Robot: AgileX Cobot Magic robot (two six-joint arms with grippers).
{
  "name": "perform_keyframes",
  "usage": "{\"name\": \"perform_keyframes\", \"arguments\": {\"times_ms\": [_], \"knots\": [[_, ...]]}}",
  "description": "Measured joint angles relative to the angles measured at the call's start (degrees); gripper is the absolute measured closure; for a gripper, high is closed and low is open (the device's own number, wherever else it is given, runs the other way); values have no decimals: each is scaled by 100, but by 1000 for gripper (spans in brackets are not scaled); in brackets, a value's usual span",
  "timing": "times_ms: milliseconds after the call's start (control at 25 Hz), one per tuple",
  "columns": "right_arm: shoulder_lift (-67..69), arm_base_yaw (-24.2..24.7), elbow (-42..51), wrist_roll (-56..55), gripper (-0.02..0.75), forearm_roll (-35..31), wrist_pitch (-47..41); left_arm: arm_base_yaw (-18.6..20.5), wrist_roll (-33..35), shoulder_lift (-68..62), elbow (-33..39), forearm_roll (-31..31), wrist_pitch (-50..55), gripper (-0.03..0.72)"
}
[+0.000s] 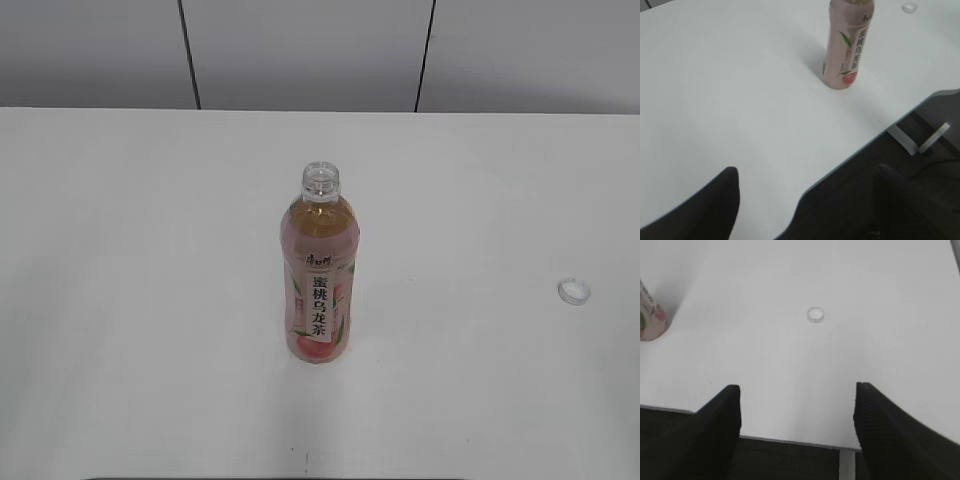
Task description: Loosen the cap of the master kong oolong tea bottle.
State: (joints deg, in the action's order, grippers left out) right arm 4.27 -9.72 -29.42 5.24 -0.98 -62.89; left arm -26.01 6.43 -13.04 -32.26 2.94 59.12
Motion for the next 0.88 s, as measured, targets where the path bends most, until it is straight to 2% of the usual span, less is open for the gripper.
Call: {"name": "perform_keyframes", "arguments": {"times_ms": [80,280,400,880], "knots": [[-229,250,0,0,205,0,0,414,0,168,0,0,-4,189],[-455,749,0,0,205,0,0,1731,0,823,0,0,-13,189],[-455,778,0,0,205,0,0,2185,0,1216,0,0,-24,189],[-455,765,0,0,205,2,0,2254,0,1340,0,10,-18,189]]}}
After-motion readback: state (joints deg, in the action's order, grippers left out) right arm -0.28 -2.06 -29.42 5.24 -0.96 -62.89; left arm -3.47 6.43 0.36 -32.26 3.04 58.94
